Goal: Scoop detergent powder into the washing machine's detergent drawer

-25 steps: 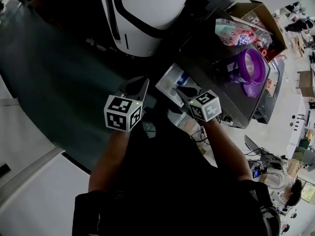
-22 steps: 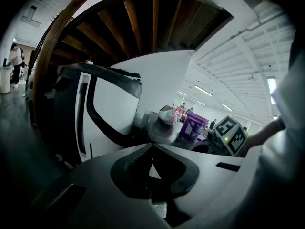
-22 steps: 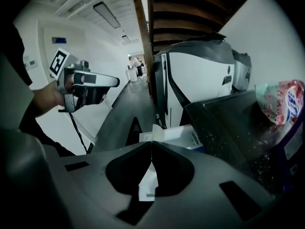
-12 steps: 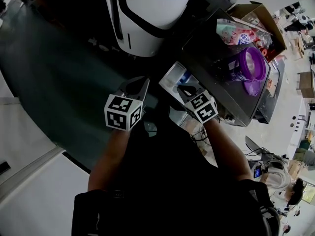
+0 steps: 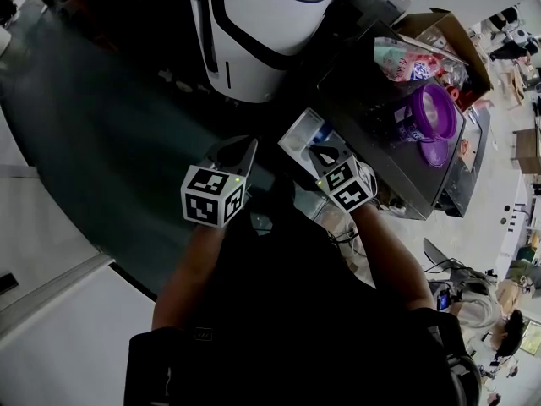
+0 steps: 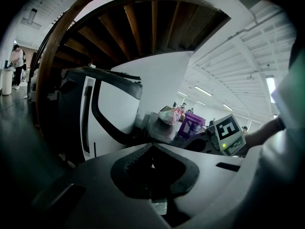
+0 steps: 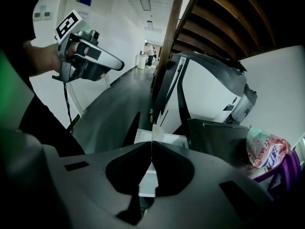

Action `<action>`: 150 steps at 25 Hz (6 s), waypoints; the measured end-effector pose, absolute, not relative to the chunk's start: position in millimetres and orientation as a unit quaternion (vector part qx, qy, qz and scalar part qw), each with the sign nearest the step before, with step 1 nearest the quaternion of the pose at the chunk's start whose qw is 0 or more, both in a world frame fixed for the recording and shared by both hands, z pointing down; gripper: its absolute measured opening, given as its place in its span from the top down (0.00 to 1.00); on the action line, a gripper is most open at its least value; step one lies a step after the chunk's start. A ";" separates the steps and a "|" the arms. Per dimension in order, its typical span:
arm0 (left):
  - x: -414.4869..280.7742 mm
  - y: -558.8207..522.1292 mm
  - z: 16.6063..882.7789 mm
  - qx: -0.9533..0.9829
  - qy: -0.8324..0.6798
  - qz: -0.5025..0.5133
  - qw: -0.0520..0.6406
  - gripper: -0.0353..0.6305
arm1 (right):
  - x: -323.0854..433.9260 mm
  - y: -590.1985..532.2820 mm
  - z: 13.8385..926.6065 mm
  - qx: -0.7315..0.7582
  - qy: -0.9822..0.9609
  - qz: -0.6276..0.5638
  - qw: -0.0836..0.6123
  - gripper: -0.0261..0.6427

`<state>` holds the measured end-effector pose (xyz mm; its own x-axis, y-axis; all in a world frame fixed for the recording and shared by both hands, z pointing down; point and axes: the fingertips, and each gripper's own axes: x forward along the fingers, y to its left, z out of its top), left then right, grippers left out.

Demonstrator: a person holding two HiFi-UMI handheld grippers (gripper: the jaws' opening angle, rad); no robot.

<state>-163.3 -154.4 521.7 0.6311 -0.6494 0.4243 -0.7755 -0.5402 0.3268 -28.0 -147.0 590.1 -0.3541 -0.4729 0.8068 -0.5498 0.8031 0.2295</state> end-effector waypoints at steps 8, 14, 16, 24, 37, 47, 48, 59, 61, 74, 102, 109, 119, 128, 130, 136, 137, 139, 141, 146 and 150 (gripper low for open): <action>-167.5 -153.6 520.6 0.868 -0.411 0.123 0.249 0.94 | -30.7 -146.0 591.8 0.302 -0.814 0.013 0.496 0.93; -166.0 -153.7 525.5 0.869 -0.406 0.125 0.254 0.94 | -29.9 -147.2 595.6 0.299 -0.807 -0.001 0.509 0.93; -164.7 -154.2 526.2 0.869 -0.405 0.124 0.255 0.94 | -29.4 -147.8 595.6 0.297 -0.803 -0.012 0.517 0.93; -160.1 -156.2 526.3 0.871 -0.401 0.124 0.254 0.94 | -30.5 -146.6 594.9 0.280 -0.793 -0.046 0.539 0.93; -160.7 -156.1 528.1 0.869 -0.404 0.126 0.256 0.94 | -25.3 -145.6 606.3 0.256 -0.773 -0.086 0.574 0.93; -162.5 -155.0 530.2 0.868 -0.406 0.126 0.259 0.94 | -29.7 -147.0 606.0 0.253 -0.775 -0.095 0.571 0.93; -162.0 -155.3 529.6 0.868 -0.405 0.125 0.258 0.94 | -30.1 -147.3 605.8 0.251 -0.774 -0.095 0.573 0.93; -159.7 -149.2 514.7 0.875 -0.399 0.108 0.252 0.94 | -29.1 -142.4 602.0 0.251 -0.759 -0.132 0.585 0.93; -162.5 -145.3 513.3 0.875 -0.400 0.108 0.250 0.94 | -27.9 -139.8 603.1 0.254 -0.758 -0.130 0.586 0.93; -176.5 -131.0 502.4 0.877 -0.406 0.106 0.236 0.94 | -35.6 -140.3 587.6 0.294 -0.762 -0.146 0.558 0.93; -169.7 -118.9 504.9 0.891 -0.368 0.114 0.242 0.94 | -21.9 -122.7 620.2 0.293 -0.759 -0.050 0.579 0.93; -159.6 -100.8 510.0 0.890 -0.357 0.140 0.246 0.94 | -9.5 -125.6 595.5 0.354 -0.793 0.025 0.496 0.93; -114.7 -113.0 497.3 0.893 -0.351 0.164 0.230 0.94 | 44.1 -145.4 543.4 0.436 -0.838 0.230 0.235 0.93; -55.0 -151.4 458.6 0.900 -0.355 0.150 0.201 0.94 | 98.3 -153.5 469.6 0.426 -0.860 0.270 0.071 0.93; -41.6 -159.0 447.7 0.904 -0.354 0.144 0.195 0.94 | 108.5 -154.9 450.1 0.423 -0.865 0.269 0.040 0.93; -13.1 -185.3 406.1 0.913 -0.354 0.121 0.162 0.94 | 138.0 -161.7 390.5 0.421 -0.871 0.249 -0.052 0.93; -10.9 -189.5 398.3 0.914 -0.356 0.117 0.157 0.94 | 141.1 -162.2 380.8 0.420 -0.872 0.243 -0.062 0.93; -7.1 -197.4 382.2 0.915 -0.361 0.105 0.146 0.94 | 146.6 -163.1 361.7 0.419 -0.875 0.229 -0.077 0.93; -4.3 -204.0 367.0 0.916 -0.365 0.096 0.133 0.94 | 151.9 -164.0 344.8 0.421 -0.877 0.213 -0.089 0.93; 1.5 -217.3 335.8 0.920 -0.370 0.078 0.103 0.94 | 162.2 -167.0 304.9 0.427 -0.883 0.162 -0.107 0.93; 1.9 -222.6 321.1 0.920 -0.375 0.065 0.090 0.94 | 165.9 -166.7 283.6 0.432 -0.885 0.130 -0.116 0.93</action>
